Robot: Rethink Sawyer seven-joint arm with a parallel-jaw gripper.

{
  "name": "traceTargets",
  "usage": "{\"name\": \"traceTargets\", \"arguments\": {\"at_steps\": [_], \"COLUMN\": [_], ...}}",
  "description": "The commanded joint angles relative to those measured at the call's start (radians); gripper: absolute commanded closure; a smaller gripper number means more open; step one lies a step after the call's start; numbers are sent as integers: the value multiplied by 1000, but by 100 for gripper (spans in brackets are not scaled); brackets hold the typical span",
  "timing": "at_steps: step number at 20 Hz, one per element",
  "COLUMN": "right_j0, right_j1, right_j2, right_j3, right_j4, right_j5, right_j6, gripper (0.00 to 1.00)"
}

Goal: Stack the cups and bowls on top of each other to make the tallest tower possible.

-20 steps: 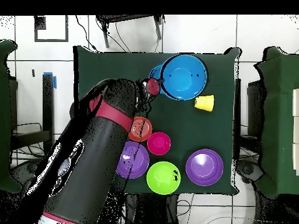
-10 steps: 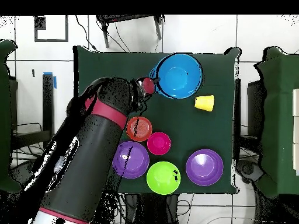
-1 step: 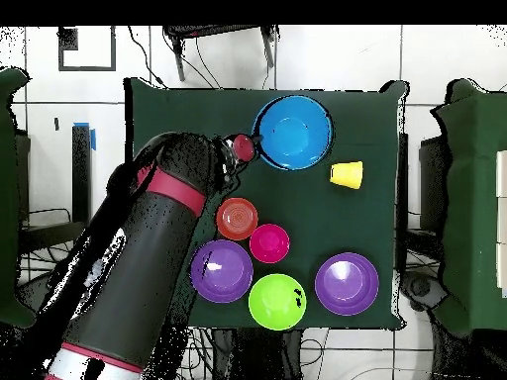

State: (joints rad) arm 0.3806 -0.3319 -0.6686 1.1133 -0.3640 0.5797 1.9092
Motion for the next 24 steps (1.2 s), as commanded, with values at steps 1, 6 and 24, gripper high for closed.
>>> {"name": "traceTargets", "arguments": {"at_steps": [1, 6, 24], "right_j0": [19, 21, 30], "right_j1": [54, 62, 61], "right_j2": [35, 27, 11], "right_j3": [-69, -62, -21], "right_j4": [42, 57, 77], "right_j5": [104, 79, 17], "right_j6": [192, 203, 203], "gripper": [100, 100, 100]}}
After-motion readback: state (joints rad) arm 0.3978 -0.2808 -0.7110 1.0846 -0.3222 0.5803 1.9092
